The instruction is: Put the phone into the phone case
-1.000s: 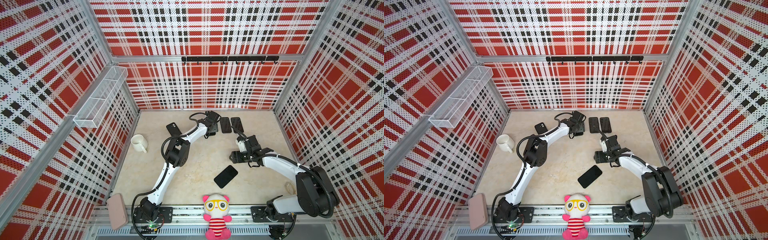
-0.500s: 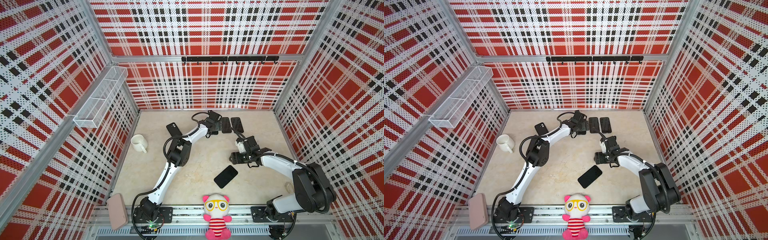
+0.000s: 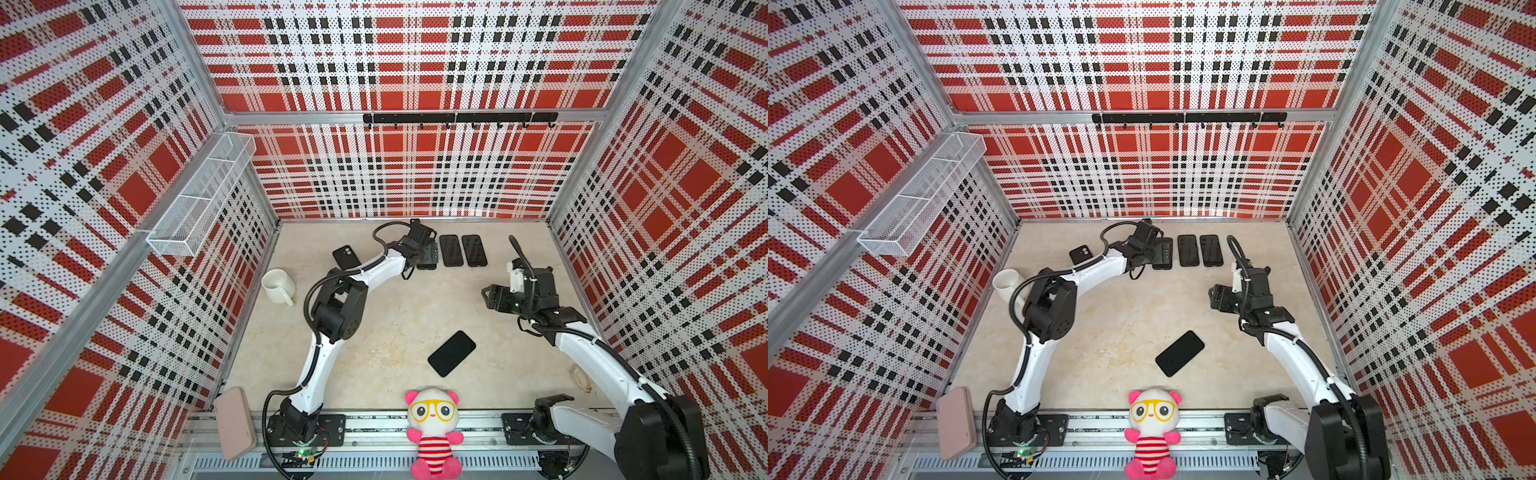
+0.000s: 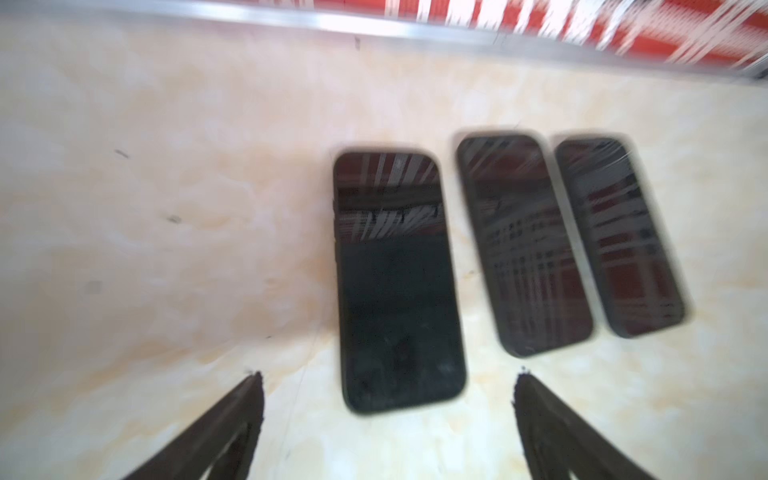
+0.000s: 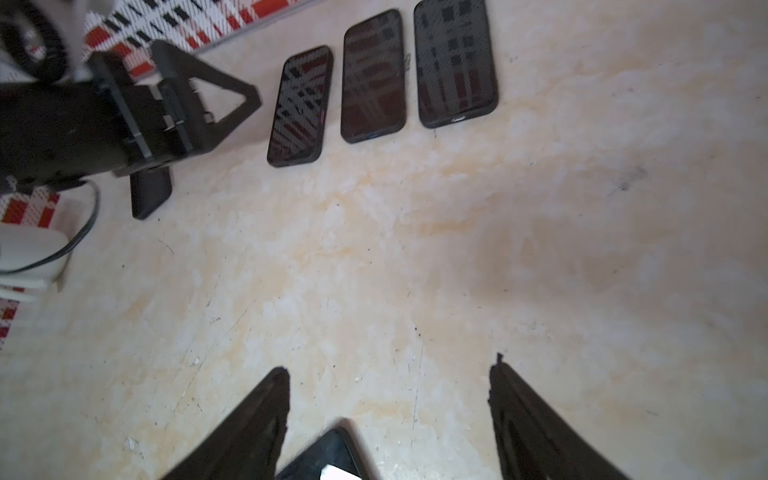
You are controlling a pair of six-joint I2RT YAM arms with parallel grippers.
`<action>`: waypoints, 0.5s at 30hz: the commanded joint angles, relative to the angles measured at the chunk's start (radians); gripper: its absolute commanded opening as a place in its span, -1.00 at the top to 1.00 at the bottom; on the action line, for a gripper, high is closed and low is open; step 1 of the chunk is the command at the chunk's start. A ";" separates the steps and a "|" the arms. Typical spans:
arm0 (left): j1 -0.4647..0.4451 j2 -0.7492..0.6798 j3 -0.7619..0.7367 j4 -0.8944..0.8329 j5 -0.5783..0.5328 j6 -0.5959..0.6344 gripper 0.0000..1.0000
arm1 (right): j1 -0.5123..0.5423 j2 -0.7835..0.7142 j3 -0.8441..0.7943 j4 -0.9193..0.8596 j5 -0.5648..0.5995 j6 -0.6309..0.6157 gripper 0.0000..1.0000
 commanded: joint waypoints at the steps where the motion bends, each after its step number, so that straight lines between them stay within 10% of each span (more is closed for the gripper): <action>1: 0.007 -0.151 -0.101 0.085 -0.047 0.047 -0.79 | -0.023 -0.019 -0.021 -0.011 -0.024 0.028 -0.56; 15: 0.215 -0.440 -0.543 0.013 -0.024 0.299 -0.51 | -0.025 -0.015 -0.038 -0.013 -0.078 0.025 -0.57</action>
